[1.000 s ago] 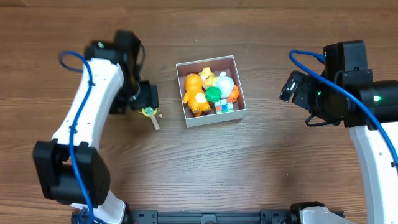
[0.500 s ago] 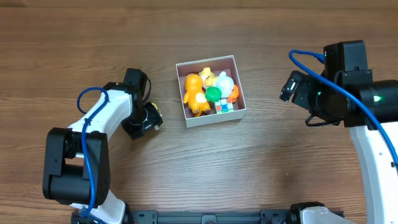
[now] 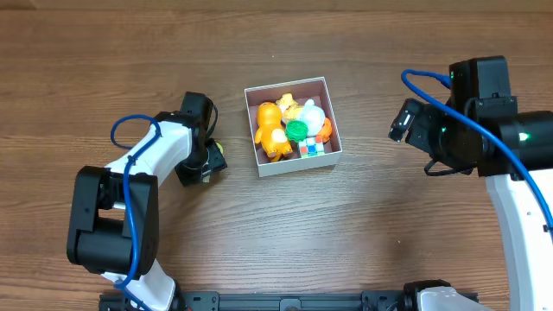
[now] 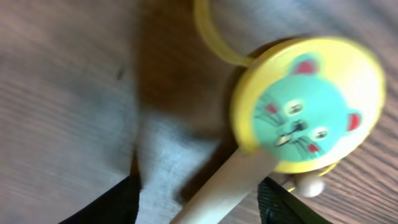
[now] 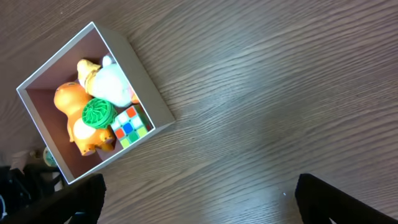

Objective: Pack container
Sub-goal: 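Grasp the cat-face rattle drum by its stick with the left gripper, then lower the cat-face rattle drum into the box and release it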

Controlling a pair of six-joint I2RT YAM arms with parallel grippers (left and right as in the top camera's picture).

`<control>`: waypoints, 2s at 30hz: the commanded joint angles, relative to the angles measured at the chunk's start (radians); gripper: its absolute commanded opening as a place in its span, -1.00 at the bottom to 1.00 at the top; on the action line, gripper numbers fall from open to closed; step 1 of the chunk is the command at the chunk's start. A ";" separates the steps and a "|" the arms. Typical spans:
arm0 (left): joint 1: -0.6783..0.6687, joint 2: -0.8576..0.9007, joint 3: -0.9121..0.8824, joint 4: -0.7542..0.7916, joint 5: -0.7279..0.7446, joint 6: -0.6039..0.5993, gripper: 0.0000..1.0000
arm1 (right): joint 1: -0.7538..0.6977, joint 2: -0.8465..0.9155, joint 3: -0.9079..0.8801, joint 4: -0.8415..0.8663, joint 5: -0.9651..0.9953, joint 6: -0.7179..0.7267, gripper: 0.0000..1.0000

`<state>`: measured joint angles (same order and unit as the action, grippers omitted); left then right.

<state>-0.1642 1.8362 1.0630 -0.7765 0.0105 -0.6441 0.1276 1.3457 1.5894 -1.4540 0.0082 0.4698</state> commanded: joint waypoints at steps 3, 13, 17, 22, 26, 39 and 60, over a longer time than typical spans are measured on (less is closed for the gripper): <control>0.000 0.088 -0.029 0.074 0.010 0.445 0.15 | -0.001 -0.010 0.014 0.001 0.016 -0.005 1.00; 0.000 0.085 -0.016 0.047 0.086 0.623 -0.58 | -0.001 -0.010 0.014 0.000 0.016 -0.005 1.00; 0.000 0.083 0.017 -0.018 0.106 0.649 -0.71 | -0.001 -0.010 0.014 0.000 0.016 -0.005 1.00; 0.000 0.079 0.076 -0.104 0.125 0.652 -0.91 | -0.001 -0.010 0.014 0.000 0.016 -0.005 1.00; 0.000 0.030 0.359 -0.351 0.196 0.638 -0.91 | -0.001 -0.010 0.014 0.001 0.016 -0.005 1.00; -0.291 0.030 0.751 -0.336 0.180 0.316 -0.66 | -0.001 -0.010 0.014 0.004 0.016 -0.005 1.00; -0.156 0.215 1.360 -0.900 0.158 0.399 1.00 | 0.008 -0.062 0.035 -0.014 0.014 -0.085 1.00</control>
<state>-0.3458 2.0739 2.2490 -1.5280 0.2474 -0.3351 0.1280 1.3434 1.5894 -1.4746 0.0086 0.4263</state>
